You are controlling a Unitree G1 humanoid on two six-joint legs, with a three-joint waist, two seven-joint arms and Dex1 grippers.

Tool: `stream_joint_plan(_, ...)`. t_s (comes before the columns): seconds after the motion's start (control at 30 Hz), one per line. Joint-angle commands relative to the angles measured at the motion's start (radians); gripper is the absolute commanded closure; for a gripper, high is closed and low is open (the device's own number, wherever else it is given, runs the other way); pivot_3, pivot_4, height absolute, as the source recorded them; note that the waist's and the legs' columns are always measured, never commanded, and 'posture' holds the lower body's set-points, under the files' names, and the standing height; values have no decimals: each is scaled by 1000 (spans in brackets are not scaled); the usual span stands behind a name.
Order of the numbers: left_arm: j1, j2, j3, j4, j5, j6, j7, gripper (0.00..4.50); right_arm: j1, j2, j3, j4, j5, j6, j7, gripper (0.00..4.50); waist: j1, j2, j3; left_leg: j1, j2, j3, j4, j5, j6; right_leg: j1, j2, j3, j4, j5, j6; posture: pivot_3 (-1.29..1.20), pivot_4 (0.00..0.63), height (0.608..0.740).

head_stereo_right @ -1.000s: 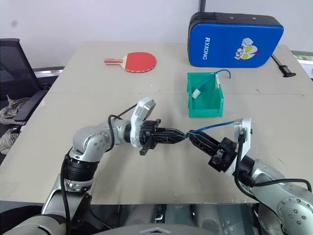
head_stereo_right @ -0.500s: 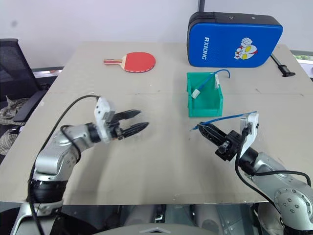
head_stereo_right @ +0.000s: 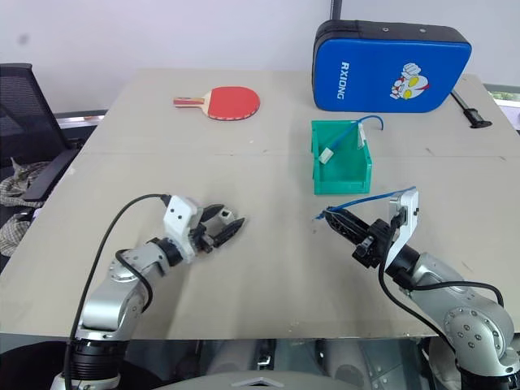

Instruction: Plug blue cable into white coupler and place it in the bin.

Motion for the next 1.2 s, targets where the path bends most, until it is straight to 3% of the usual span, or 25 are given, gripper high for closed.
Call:
stream_joint_plan(0.03,-1,-8,-13,18,32,-37,23,1515,5,-15,-29,-52,17,-2,3,4500,0,0,0,0,0,0,0,0,0,0,0,0,0,0,0,0,150,731)
stream_joint_plan(0.07,-3,-10,-21,28,37,-47,21,1691,6,-19,-32,-55,17,-1,2,4500,1,0,0,0,0,0,0,0,0,0,0,0,0,0,0,0,150,731)
stream_joint_plan(0.2,-14,-11,-29,66,47,-79,8,3701,8,-29,-38,-57,21,-2,1,4500,1,0,0,0,0,0,0,0,0,0,2,0,0,0,0,0,150,731)
stream_joint_plan(0.23,-20,-7,-28,79,48,-88,2,3956,8,-31,-40,-56,20,-2,2,4500,1,0,0,0,0,0,0,0,0,0,2,0,0,0,0,0,150,731)
stream_joint_plan(0.37,-51,9,-25,117,27,-111,-49,3922,3,-37,-42,-55,14,-7,2,4500,2,0,0,0,0,0,0,0,0,0,2,-1,0,0,0,0,150,731)
stream_joint_plan(0.5,-184,46,-52,155,-125,-53,-311,3922,-54,-56,-23,-58,-47,-17,10,4500,2,0,0,-1,0,0,0,0,0,0,5,-2,0,0,0,0,150,731)
stream_joint_plan(0.6,-289,63,-108,218,-143,-32,-447,3922,-115,-78,7,-56,-91,-4,23,4500,1,0,0,0,0,1,1,0,0,0,6,-2,0,0,0,0,150,731)
stream_joint_plan(0.87,-539,-8,-303,483,-15,-181,-658,3922,-325,-170,168,30,-320,0,143,4500,0,-1,0,-1,-1,1,1,-1,2,-1,8,0,0,2,3,0,150,731)
stream_joint_plan(1.2,-668,-95,-368,754,94,-429,-778,3922,-447,-116,347,175,-542,-28,267,4500,-2,-2,0,-3,0,2,1,-2,4,-2,9,0,0,5,0,0,150,731)
